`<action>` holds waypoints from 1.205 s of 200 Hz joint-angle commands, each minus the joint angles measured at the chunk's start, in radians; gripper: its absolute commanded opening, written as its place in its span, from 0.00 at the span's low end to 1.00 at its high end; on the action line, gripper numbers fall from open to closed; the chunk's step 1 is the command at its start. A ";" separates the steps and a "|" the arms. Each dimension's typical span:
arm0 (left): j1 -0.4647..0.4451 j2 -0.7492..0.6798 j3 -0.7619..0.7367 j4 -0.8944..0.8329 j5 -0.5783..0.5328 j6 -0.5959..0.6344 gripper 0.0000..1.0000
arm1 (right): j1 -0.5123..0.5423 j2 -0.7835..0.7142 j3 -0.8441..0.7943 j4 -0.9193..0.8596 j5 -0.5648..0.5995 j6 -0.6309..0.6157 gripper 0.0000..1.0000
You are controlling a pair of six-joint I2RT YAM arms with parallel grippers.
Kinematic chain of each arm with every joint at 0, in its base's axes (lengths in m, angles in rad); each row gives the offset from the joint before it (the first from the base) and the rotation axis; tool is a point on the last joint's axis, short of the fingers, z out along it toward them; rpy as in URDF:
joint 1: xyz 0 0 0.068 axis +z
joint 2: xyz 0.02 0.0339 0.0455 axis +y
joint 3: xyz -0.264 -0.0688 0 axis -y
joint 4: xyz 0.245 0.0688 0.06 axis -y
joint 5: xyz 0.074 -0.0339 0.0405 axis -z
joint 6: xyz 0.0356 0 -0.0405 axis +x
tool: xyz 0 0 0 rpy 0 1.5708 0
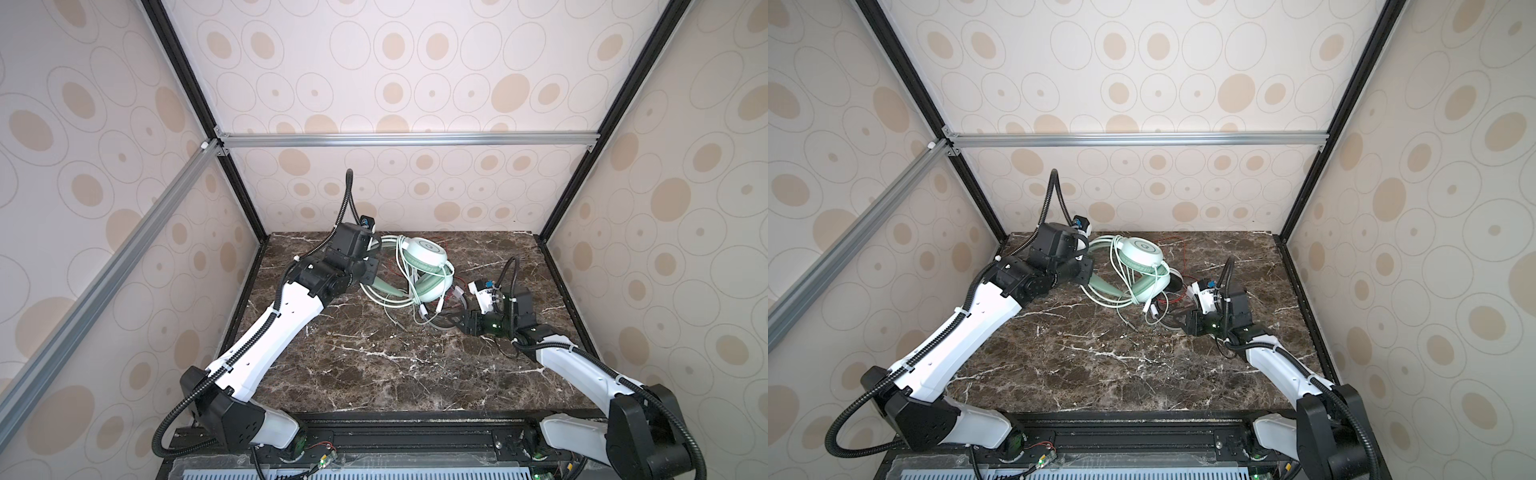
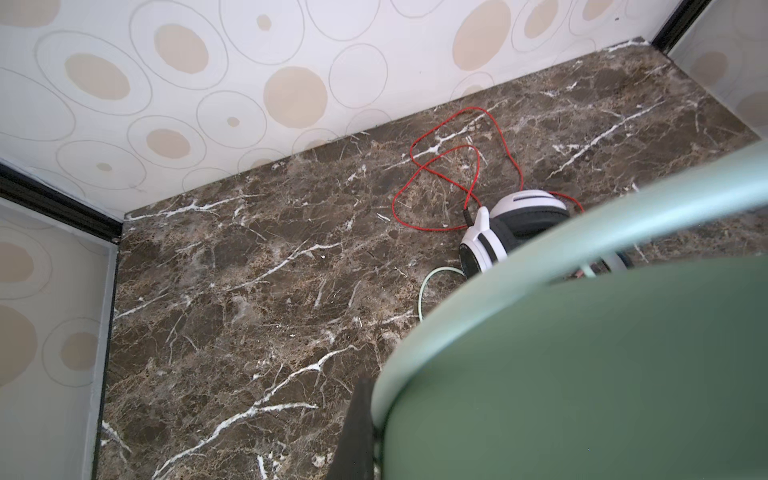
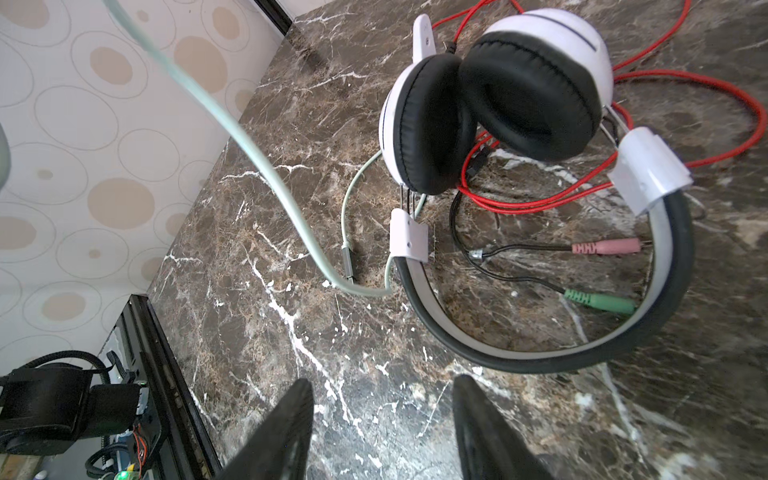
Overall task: Wrap the headphones
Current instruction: 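Draw the cable down around the headset with the right gripper while left raises it, then pull the green cable toward the robot with the right gripper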
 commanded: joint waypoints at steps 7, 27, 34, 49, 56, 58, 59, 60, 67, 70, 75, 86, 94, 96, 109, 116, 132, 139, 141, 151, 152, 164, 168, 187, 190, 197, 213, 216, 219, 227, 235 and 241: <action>0.008 0.013 0.088 0.035 0.011 -0.042 0.00 | 0.045 -0.041 -0.058 0.127 -0.003 0.023 0.56; 0.008 0.028 0.109 0.041 0.019 -0.045 0.00 | 0.088 -0.022 -0.078 0.175 0.031 0.033 0.57; 0.008 0.033 0.114 0.047 0.019 -0.046 0.00 | 0.096 -0.007 -0.086 0.205 0.043 0.050 0.57; 0.008 0.045 0.125 0.057 0.013 -0.049 0.00 | 0.110 0.042 -0.097 0.291 0.057 0.101 0.57; 0.011 0.052 0.131 0.059 0.013 -0.050 0.00 | 0.120 0.069 -0.097 0.327 0.067 0.119 0.57; 0.011 0.055 0.132 0.061 0.013 -0.049 0.00 | 0.123 0.078 -0.096 0.338 0.070 0.125 0.57; 0.011 0.056 0.132 0.060 0.014 -0.051 0.00 | 0.125 0.082 -0.096 0.342 0.072 0.128 0.57; 0.013 0.057 0.133 0.061 0.014 -0.050 0.00 | 0.127 0.086 -0.095 0.346 0.073 0.129 0.56; 0.017 0.065 0.137 0.064 0.017 -0.052 0.00 | 0.141 0.115 -0.087 0.369 0.086 0.143 0.56; 0.021 0.068 0.136 0.065 0.021 -0.053 0.00 | 0.147 0.128 -0.083 0.381 0.093 0.149 0.56; 0.026 0.072 0.136 0.068 0.026 -0.054 0.00 | 0.156 0.149 -0.077 0.399 0.099 0.158 0.56; 0.040 0.079 0.131 0.074 0.035 -0.056 0.00 | 0.174 0.197 -0.060 0.444 0.113 0.176 0.56; 0.052 0.082 0.126 0.080 0.044 -0.061 0.00 | 0.187 0.228 -0.049 0.470 0.128 0.189 0.54; 0.054 0.082 0.125 0.082 0.046 -0.061 0.00 | 0.191 0.237 -0.046 0.475 0.133 0.190 0.54; 0.073 0.083 0.115 0.091 0.065 -0.066 0.00 | 0.206 0.280 -0.035 0.512 0.169 0.208 0.52; 0.081 0.083 0.113 0.095 0.073 -0.067 0.00 | 0.211 0.301 -0.028 0.530 0.188 0.215 0.51; 0.096 0.085 0.112 0.098 0.082 -0.068 0.00 | 0.224 0.341 -0.015 0.557 0.221 0.230 0.49; 0.103 0.086 0.111 0.101 0.086 -0.069 0.00 | 0.230 0.355 -0.010 0.567 0.234 0.234 0.48; 0.105 0.085 0.110 0.101 0.086 -0.069 0.00 | 0.230 0.357 -0.009 0.568 0.238 0.234 0.47; 0.115 0.084 0.107 0.103 0.096 -0.071 0.00 | 0.235 0.373 0.000 0.574 0.255 0.236 0.46; 0.115 0.084 0.107 0.104 0.097 -0.071 0.00 | 0.235 0.375 0.002 0.574 0.256 0.236 0.45; 0.125 0.083 0.103 0.108 0.103 -0.074 0.00 | 0.237 0.387 0.007 0.581 0.277 0.239 0.45; 0.127 0.081 0.101 0.110 0.105 -0.075 0.00 | 0.237 0.391 0.009 0.585 0.284 0.241 0.45; 0.139 0.078 0.098 0.114 0.112 -0.078 0.00 | 0.237 0.415 0.021 0.600 0.297 0.246 0.44; 0.141 0.078 0.097 0.114 0.113 -0.079 0.00 | 0.238 0.420 0.024 0.602 0.296 0.246 0.44; 0.144 0.078 0.096 0.115 0.115 -0.080 0.00 | 0.237 0.430 0.031 0.607 0.297 0.250 0.43; 0.151 0.076 0.094 0.117 0.122 -0.083 0.00 | 0.237 0.462 0.046 0.633 0.294 0.259 0.37; 0.152 0.077 0.094 0.117 0.124 -0.083 0.00 | 0.237 0.468 0.049 0.636 0.293 0.260 0.37; 0.153 0.078 0.094 0.119 0.126 -0.084 0.00 | 0.238 0.474 0.052 0.641 0.292 0.261 0.36; 0.155 0.076 0.094 0.119 0.129 -0.083 0.00 | 0.238 0.490 0.060 0.655 0.288 0.266 0.34; 0.157 0.076 0.092 0.119 0.131 -0.084 0.00 | 0.239 0.506 0.068 0.668 0.285 0.268 0.32; 0.157 0.076 0.091 0.120 0.131 -0.083 0.00 | 0.242 0.516 0.074 0.680 0.278 0.268 0.31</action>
